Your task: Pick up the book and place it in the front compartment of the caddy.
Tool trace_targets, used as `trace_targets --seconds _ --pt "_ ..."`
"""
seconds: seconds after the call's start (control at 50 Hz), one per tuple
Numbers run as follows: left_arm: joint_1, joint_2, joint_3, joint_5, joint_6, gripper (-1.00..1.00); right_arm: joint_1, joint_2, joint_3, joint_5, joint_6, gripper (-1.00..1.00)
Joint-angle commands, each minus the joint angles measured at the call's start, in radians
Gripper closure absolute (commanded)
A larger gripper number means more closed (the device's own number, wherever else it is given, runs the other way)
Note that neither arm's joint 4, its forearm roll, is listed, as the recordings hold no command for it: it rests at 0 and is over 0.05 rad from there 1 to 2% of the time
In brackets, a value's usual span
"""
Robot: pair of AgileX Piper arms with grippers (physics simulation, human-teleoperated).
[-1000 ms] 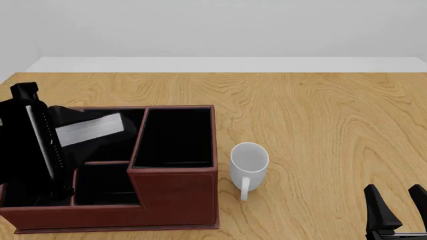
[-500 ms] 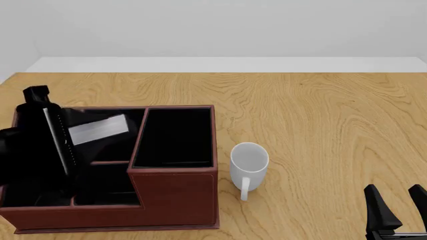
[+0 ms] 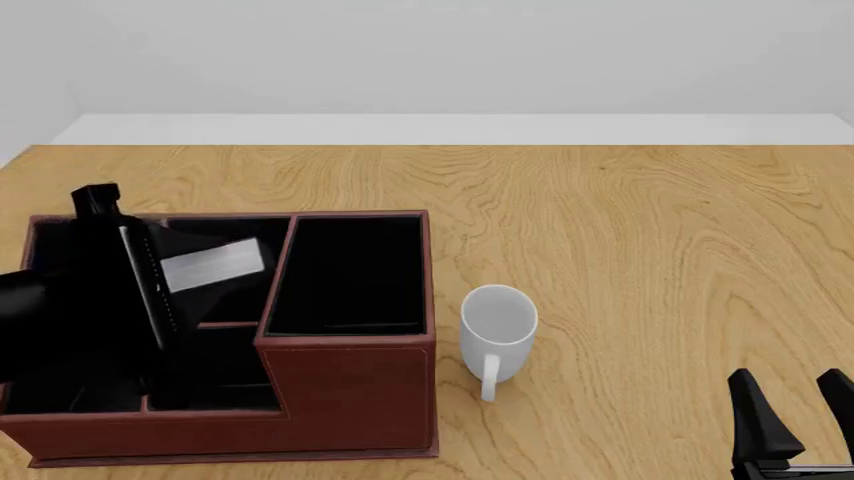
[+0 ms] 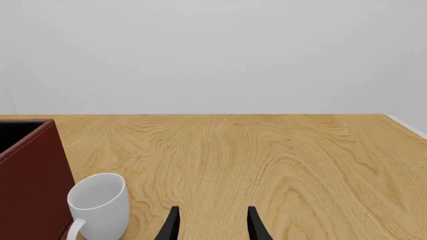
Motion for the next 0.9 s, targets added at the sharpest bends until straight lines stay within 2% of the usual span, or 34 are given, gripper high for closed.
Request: trace_targets --seconds 0.02,0.9 --pt "0.019 0.042 0.031 -0.037 0.028 1.00 0.000 0.000 0.000 0.000 0.000 -1.00" --pt "0.062 0.104 0.088 -0.126 0.047 1.00 0.000 0.000 0.000 0.000 0.000 -1.00"
